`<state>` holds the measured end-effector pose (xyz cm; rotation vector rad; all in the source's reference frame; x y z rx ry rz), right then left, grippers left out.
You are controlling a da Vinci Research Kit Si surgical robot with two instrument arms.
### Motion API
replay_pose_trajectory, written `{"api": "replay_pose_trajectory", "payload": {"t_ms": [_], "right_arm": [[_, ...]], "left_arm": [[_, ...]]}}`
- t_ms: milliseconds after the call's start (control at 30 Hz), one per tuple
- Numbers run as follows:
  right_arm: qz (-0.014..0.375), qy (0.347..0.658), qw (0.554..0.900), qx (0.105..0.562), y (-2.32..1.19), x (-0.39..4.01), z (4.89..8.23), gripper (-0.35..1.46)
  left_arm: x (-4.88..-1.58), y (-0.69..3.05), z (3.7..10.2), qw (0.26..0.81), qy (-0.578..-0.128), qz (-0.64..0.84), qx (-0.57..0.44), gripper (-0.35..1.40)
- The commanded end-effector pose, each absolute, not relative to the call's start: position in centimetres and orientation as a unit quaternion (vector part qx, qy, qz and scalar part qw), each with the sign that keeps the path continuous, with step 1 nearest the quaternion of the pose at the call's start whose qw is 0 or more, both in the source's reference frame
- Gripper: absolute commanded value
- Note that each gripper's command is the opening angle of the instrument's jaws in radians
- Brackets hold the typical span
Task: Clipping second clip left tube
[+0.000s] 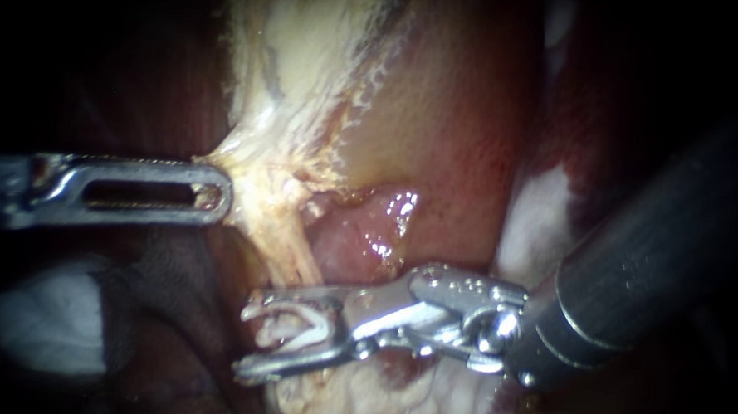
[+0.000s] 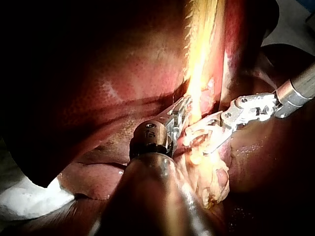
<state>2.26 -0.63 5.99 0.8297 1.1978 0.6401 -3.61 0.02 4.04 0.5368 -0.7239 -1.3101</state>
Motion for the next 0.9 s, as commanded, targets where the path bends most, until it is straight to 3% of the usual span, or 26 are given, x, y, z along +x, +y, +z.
{"api": "replay_pose_trajectory", "payload": {"t_ms": [33, 433, 900], "right_arm": [[0.287, 0.538, 0.700, 0.373, -0.63, 2.26, 5.98, 0.58], [0.285, 0.537, 0.701, 0.374, -0.65, 2.20, 5.95, 0.58], [0.290, 0.532, 0.702, 0.374, -0.56, 1.84, 5.69, 0.58]], "left_arm": [[-3.61, 0.02, 4.04, 0.700, -0.325, -0.588, 0.241, -0.35], [-3.58, 0.02, 4.03, 0.700, -0.325, -0.588, 0.242, -0.35], [-3.53, 0.02, 3.97, 0.700, -0.325, -0.588, 0.243, -0.35]]}}
